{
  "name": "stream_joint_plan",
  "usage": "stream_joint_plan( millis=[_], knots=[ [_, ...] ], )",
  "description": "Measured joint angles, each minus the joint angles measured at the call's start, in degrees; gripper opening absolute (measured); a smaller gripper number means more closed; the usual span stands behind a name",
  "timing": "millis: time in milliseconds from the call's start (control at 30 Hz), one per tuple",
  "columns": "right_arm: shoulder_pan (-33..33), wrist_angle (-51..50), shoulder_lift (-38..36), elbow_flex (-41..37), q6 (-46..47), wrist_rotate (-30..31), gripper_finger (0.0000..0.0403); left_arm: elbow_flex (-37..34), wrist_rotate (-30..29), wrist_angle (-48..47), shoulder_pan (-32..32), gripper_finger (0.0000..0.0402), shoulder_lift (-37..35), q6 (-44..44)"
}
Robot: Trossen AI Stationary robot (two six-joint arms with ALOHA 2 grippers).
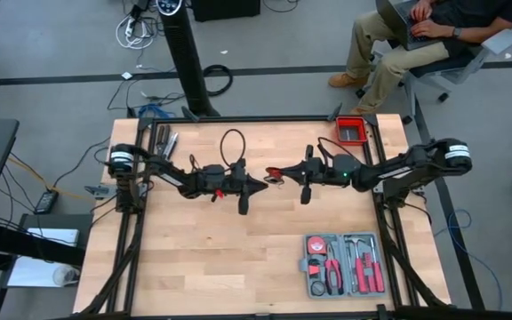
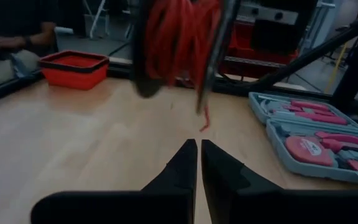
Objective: Coil cords
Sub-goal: Coil the wire
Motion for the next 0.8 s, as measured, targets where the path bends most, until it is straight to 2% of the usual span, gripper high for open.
stream_joint_plan(
  millis=[100,333,500,800],
  knots=[
    [0.00,6.36,2.89,0.07,-0.92,0.96,0.0001,1.39,0.56,0.08,-0.15,0.0026,1.65,-0.36],
    [0.00,8.77,5.45,-0.09,-1.82,2.44,0.0001,2.08,2.19,0.53,-0.11,0.0035,2.67,-4.57],
    [0.70,12.64,6.62,-0.05,-2.43,5.27,0.0001,2.80,0.39,1.20,-0.11,0.0062,2.97,-6.16],
    [2.48,19.59,10.79,0.15,-3.28,6.43,0.0001,4.40,-1.34,0.00,-0.11,0.0109,2.99,-7.14]
  ],
)
